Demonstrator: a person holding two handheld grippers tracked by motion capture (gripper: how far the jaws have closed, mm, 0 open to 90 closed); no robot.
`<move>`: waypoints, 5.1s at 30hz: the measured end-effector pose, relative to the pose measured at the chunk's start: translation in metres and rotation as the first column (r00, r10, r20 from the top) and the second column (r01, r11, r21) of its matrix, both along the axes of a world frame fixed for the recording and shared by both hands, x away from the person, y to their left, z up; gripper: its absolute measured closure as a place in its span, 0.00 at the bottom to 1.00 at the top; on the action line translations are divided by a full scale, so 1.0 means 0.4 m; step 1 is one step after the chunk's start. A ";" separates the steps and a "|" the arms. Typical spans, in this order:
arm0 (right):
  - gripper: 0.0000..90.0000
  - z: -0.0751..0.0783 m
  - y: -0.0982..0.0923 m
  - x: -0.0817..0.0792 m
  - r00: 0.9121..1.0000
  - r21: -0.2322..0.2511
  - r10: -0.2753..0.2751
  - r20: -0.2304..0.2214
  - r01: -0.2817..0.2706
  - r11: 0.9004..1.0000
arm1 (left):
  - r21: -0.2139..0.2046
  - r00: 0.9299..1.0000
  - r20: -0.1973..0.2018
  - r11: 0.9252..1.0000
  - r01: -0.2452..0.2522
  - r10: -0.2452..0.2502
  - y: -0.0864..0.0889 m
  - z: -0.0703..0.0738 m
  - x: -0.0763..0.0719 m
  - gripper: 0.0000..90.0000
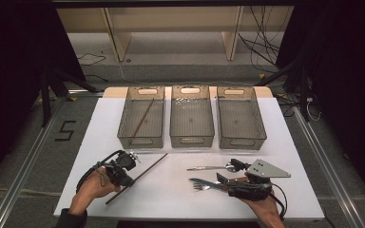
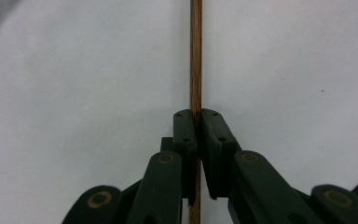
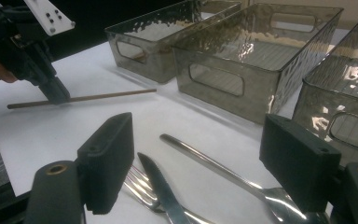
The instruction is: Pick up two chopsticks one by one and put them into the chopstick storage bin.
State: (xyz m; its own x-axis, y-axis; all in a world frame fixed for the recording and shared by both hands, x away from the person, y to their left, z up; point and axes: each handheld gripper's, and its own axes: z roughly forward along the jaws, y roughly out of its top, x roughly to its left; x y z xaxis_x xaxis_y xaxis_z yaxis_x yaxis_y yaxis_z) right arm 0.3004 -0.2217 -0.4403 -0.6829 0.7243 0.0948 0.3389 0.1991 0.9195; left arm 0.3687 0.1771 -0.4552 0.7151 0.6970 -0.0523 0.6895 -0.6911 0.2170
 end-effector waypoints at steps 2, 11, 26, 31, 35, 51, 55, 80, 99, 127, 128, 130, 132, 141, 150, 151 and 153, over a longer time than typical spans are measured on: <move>0.30 0.000 0.000 0.000 1.000 0.001 -0.001 -0.001 0.001 1.000 | -0.005 1.000 0.009 1.000 0.012 -0.012 0.003 0.010 0.000 0.94; 0.30 0.000 -0.001 0.001 1.000 0.001 -0.001 -0.001 0.001 1.000 | -0.049 0.999 0.044 0.999 0.016 -0.014 0.013 0.048 0.000 0.94; 0.30 -0.001 -0.002 0.001 1.000 0.002 -0.005 0.000 0.005 1.000 | -0.182 0.989 0.150 0.983 0.026 0.002 0.010 0.123 0.017 0.94; 0.30 -0.001 -0.002 0.002 1.000 0.001 -0.007 -0.001 0.007 1.000 | -0.217 0.984 0.177 0.976 0.025 0.014 0.009 0.138 0.022 0.94; 0.30 -0.001 -0.003 0.001 1.000 0.003 -0.007 -0.002 0.007 1.000 | -0.238 0.976 0.213 0.971 0.012 0.041 0.014 0.152 0.035 0.94; 0.30 -0.002 -0.003 0.002 1.000 0.004 -0.007 -0.002 0.007 1.000 | -0.378 0.935 0.308 0.924 -0.051 0.178 0.030 0.226 0.153 0.94; 0.30 -0.001 -0.003 0.001 1.000 0.006 -0.008 -0.003 0.008 1.000 | -0.397 0.924 0.319 0.915 -0.073 0.213 0.033 0.240 0.189 0.94; 0.30 -0.003 -0.004 0.003 1.000 0.006 -0.003 -0.004 0.003 1.000 | -0.367 0.866 0.397 0.918 -0.153 0.303 0.038 0.265 0.362 0.94; 0.30 -0.003 -0.004 0.003 1.000 0.008 -0.002 -0.006 0.002 1.000 | -0.362 0.865 0.365 0.909 -0.209 0.344 0.038 0.187 0.414 0.94; 0.30 -0.003 -0.003 0.002 1.000 0.010 -0.002 -0.005 0.002 1.000 | -0.325 0.888 0.240 0.894 -0.309 0.394 0.049 0.113 0.417 0.82; 0.30 -0.003 -0.004 0.003 1.000 0.009 -0.002 -0.005 0.002 1.000 | -0.327 0.886 0.241 0.893 -0.310 0.396 0.049 0.114 0.416 0.82; 0.30 -0.003 -0.004 0.002 1.000 0.010 -0.002 -0.005 0.002 1.000 | -0.325 0.887 0.247 0.896 -0.303 0.390 0.048 0.117 0.412 0.82; 0.30 -0.003 -0.004 0.002 1.000 0.011 -0.003 -0.004 0.003 1.000 | -0.331 0.886 0.251 0.895 -0.300 0.390 0.048 0.123 0.406 0.78; 0.30 -0.002 -0.004 0.004 1.000 0.009 -0.003 -0.004 0.003 1.000 | -0.396 0.890 0.235 0.875 -0.279 0.391 0.058 0.146 0.368 0.52; 0.29 0.006 -0.015 0.013 1.000 -0.002 -0.009 0.000 0.009 1.000 | -0.465 0.893 0.253 0.856 -0.225 0.372 0.090 0.170 0.286 0.33; 0.29 0.006 -0.015 0.013 1.000 -0.002 -0.009 0.000 0.009 1.000 | -0.465 0.893 0.253 0.856 -0.225 0.372 0.090 0.170 0.286 0.31; 0.29 0.015 -0.021 0.022 1.000 -0.014 0.000 -0.001 0.000 1.000 | -0.475 0.889 0.264 0.852 -0.218 0.374 0.097 0.172 0.267 0.30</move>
State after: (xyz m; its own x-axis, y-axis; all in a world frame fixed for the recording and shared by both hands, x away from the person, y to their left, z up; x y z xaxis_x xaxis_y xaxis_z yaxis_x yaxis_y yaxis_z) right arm 0.3092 -0.2300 -0.4344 -0.6827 0.7257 0.0852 0.3401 0.2124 0.9161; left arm 0.4755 0.2160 -0.3863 0.5051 0.8426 -0.1866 0.6760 -0.2518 0.6925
